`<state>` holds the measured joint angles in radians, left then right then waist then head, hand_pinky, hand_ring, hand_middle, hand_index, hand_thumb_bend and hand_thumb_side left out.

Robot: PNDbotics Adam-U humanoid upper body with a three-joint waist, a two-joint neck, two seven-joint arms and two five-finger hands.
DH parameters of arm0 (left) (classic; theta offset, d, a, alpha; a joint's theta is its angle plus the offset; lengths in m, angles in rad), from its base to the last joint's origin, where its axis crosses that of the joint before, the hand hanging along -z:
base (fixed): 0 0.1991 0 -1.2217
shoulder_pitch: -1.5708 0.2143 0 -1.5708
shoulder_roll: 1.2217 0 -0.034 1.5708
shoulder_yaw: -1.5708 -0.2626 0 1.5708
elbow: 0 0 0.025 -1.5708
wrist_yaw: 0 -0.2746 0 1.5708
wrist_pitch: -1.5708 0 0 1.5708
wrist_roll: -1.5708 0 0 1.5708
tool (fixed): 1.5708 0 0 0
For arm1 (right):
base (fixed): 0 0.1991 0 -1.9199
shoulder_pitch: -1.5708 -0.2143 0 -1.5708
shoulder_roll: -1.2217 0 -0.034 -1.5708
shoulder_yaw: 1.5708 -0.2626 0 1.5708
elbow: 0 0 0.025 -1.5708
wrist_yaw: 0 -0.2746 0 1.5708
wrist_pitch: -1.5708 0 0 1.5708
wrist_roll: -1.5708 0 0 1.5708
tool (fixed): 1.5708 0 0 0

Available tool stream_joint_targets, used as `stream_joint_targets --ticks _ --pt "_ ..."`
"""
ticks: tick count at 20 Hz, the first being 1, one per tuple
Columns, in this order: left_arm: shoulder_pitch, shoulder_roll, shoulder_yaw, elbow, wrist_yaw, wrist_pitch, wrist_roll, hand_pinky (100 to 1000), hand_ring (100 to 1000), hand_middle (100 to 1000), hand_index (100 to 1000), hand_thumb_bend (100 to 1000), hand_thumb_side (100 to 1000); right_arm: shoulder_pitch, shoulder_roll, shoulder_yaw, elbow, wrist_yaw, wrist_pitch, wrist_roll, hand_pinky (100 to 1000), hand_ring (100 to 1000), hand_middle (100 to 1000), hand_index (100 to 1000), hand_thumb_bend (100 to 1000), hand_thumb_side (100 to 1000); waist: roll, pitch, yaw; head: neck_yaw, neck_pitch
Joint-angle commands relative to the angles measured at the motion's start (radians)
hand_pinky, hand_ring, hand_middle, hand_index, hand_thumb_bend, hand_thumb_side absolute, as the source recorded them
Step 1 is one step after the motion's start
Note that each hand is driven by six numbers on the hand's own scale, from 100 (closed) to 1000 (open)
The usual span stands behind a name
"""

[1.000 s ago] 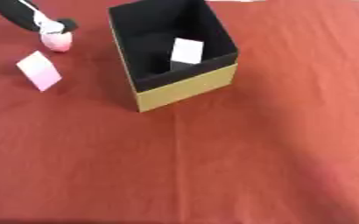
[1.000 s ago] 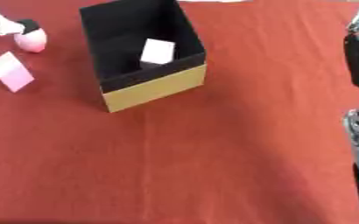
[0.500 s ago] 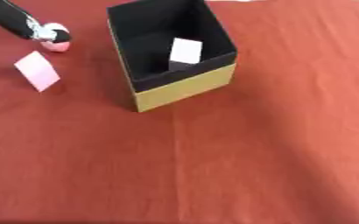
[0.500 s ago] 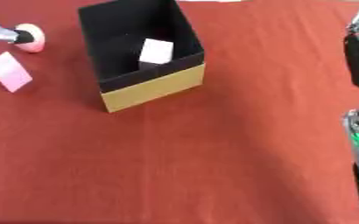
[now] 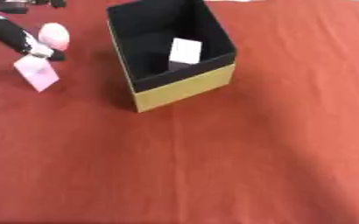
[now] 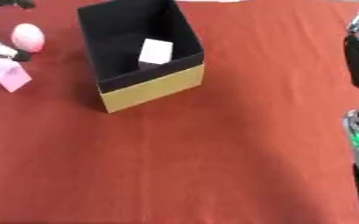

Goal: Pick up objects on the table and place them in the box.

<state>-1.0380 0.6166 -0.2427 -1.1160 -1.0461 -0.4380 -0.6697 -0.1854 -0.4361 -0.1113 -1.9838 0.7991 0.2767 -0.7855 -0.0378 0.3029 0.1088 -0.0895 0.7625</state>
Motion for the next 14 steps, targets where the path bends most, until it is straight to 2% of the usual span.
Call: stream_joint_targets --ticks 1,5,8,14 --pt "-0.014 0.021 0.015 0.015 -0.031 -0.127 -0.120 765 872 851 1000 618 849 -0.009 -0.013 -0.009 -0.016 0.001 0.004 -0.009 810 744 766 879 100 687 0.003 -0.015 0.001 0.001 -0.009" --pt "-0.012 0.011 0.021 0.046 -0.056 -0.114 -0.100 726 839 813 973 573 849 -0.009 -0.011 -0.009 -0.016 0.000 0.004 -0.012 810 744 766 879 100 688 0.001 -0.013 0.000 0.000 -0.011" --pt "-0.013 0.002 0.020 0.068 -0.070 -0.115 -0.096 680 801 801 966 599 861 -0.010 -0.010 -0.008 -0.016 -0.001 0.004 -0.013 810 744 765 879 100 688 0.001 -0.012 0.000 0.001 -0.012" --pt "-0.017 -0.017 0.022 0.101 -0.104 -0.113 -0.084 668 785 783 967 585 867 -0.010 -0.007 -0.008 -0.016 -0.002 0.003 -0.015 809 744 763 878 100 689 0.002 -0.009 -0.003 0.003 -0.014"
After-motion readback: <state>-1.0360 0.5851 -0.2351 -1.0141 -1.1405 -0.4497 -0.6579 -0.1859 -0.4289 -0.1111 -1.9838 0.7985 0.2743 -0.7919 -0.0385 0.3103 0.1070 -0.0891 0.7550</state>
